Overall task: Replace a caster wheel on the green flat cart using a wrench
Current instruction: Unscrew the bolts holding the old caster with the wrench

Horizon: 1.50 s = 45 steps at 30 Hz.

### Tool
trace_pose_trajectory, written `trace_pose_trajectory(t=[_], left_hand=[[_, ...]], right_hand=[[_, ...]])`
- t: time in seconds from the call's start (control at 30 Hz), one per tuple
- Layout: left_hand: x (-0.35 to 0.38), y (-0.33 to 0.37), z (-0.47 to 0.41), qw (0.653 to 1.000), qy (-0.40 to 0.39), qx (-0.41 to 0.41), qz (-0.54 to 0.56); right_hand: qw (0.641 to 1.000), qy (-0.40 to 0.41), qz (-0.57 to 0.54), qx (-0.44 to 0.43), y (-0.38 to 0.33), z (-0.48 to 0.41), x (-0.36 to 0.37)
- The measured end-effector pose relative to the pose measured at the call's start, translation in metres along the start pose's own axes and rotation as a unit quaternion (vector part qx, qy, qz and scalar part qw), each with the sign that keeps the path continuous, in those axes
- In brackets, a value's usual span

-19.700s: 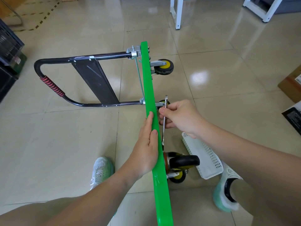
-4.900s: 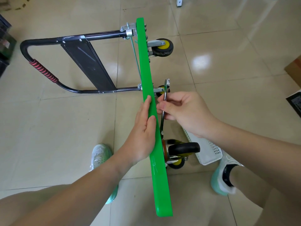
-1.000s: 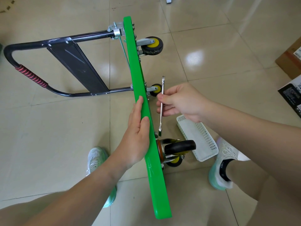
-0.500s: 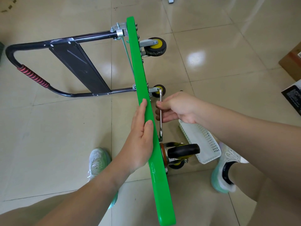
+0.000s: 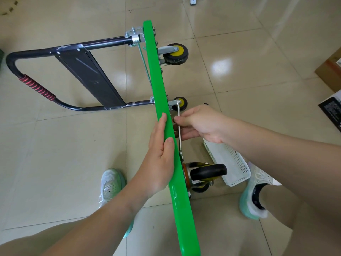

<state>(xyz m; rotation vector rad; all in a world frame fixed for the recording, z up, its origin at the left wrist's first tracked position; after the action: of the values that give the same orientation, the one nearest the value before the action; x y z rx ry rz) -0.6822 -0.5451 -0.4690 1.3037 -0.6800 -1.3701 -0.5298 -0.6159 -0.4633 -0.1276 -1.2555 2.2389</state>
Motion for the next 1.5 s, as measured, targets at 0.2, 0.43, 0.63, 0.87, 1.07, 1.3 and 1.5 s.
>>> trace_pose_trajectory(t=[0.2,0.43,0.63,0.87,1.07,1.3,1.5], left_hand=[[0.001,-0.002,-0.001,1.0,0.013,0.004,-0.003],[0.001,-0.002,-0.003,1.0,0.022,-0.002,-0.012],[0.001,-0.004,-0.002,1.0,0.023,-0.002,-0.005],[0.001,-0.002,-0.002,1.0,0.021,-0.001,0.008],[0.0,-0.001,0.0,1.0,0.011,-0.009,-0.003],[0.0,-0.002,-0.001,1.0,0.012,0.002,0.011],[-0.001,0.0,0.0,1.0,0.001,0.0,0.011]], right_hand=[[0.989,0.013,0.019,-0.143,-0.003,0.041,0.007],[0.96,0.004,0.087,-0.265,0.013,0.081,0.021],[0.954,-0.006,0.122,-0.275,0.014,0.092,0.023],[0.965,0.077,0.022,-0.249,-0.019,0.077,-0.015],[0.992,0.069,-0.004,-0.104,0.005,0.019,-0.026],[0.998,0.043,-0.042,-0.012,0.024,-0.019,-0.02],[1.0,0.019,0.002,0.015,0.025,-0.033,-0.018]])
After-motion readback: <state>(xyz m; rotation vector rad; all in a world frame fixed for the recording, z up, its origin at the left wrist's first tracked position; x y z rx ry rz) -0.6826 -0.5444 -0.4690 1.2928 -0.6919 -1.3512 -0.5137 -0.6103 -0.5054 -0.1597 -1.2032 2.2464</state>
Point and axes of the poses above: each hand's wrist, its own z-axis away from the middle knuckle, its own x-axis out of the palm, y = z × x, the point moved 3 cm from there along -z, towards the middle knuckle, and after that the axes turned 10 degrees about -y, right-handed, at the moved point
